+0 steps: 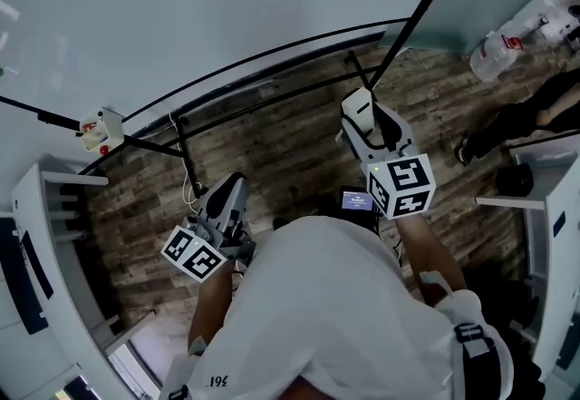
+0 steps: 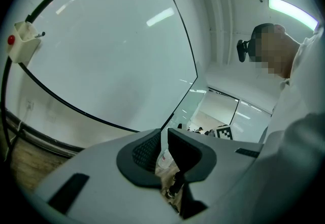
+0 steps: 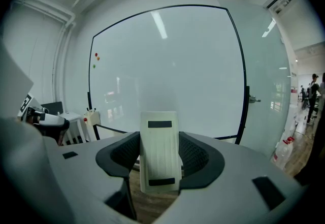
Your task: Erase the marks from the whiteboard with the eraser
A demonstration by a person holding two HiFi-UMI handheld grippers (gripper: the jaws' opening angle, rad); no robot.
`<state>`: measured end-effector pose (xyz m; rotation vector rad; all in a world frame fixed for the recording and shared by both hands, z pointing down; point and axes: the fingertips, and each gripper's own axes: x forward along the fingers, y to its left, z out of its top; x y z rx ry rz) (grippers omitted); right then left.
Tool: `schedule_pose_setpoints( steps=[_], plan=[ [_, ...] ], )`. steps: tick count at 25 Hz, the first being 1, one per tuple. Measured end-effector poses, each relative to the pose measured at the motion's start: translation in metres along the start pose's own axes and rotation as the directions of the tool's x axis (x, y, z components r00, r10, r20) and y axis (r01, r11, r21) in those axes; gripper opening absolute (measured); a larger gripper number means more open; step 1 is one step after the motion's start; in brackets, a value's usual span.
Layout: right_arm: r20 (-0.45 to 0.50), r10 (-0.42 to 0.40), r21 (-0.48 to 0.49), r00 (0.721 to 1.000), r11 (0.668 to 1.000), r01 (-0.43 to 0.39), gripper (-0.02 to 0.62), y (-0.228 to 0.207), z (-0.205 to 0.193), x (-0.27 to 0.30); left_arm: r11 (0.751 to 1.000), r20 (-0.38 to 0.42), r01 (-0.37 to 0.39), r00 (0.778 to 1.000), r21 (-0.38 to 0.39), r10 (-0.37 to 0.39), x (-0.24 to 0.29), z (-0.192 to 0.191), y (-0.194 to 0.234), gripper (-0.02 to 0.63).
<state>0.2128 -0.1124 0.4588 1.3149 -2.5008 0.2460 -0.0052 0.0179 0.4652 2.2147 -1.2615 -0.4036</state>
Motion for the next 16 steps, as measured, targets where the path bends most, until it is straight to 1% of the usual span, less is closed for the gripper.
schedule_pose_setpoints(
  steps=[5,10,16],
  plan=[
    [0.032,-0.027,-0.017,0.999,0.999,0.028,0.255,-0.012,0.014,0.000,1.000,-0.003,0.003,1.000,0.007,-0.003,0.003,0.001,-0.001,0.032],
    [0.026,-0.033,-0.027,0.999,0.999,0.033,0.254,-0.010,0.012,-0.001,1.000,-0.010,-0.003,1.000,-0.002,0.003,-0.002,-0.001,0.000,0.032],
    [0.076,-0.030,-0.063,0.997,0.997,0.035,0.253,-0.019,0.031,0.014,0.999,0.023,0.018,1.000,0.036,-0.019,0.018,0.011,0.005,0.032]
  ],
)
